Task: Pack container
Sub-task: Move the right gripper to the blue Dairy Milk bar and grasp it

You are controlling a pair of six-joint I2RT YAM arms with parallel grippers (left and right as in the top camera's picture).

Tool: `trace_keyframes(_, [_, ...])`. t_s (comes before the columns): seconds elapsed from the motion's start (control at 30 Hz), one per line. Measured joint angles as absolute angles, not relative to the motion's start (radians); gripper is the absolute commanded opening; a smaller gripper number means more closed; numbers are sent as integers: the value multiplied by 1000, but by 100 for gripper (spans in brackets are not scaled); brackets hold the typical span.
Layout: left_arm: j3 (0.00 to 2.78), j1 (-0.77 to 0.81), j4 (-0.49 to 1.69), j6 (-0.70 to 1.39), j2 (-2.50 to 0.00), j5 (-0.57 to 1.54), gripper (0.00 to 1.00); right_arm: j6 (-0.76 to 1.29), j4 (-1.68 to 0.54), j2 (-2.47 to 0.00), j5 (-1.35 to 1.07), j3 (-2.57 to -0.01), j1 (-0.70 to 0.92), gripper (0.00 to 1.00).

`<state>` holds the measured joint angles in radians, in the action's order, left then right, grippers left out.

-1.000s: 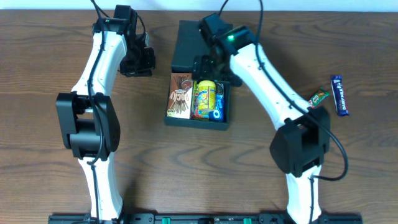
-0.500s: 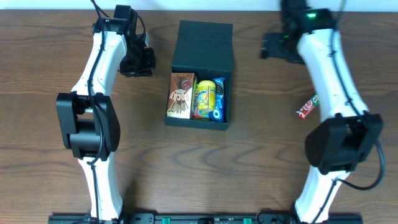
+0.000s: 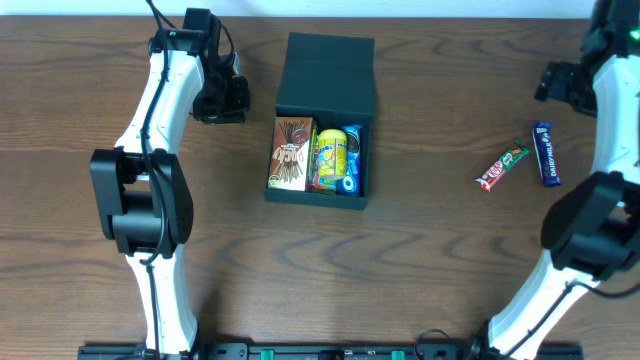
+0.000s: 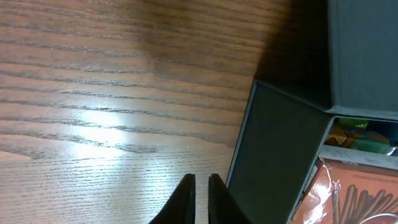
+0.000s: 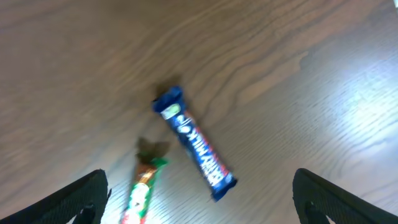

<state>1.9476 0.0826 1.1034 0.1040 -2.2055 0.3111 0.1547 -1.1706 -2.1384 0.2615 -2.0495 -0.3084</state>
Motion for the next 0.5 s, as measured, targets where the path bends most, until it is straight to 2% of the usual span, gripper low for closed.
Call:
trace_keyframes(0.33, [1948,83,1103,104,-2206,311,11,20,-1069,-2278,167,-2049,-347,88])
trace_keyframes(0.5, [1948,83,1104,104,-2206,311,14,-52,-1041,-2327,147,-2049,-347,84])
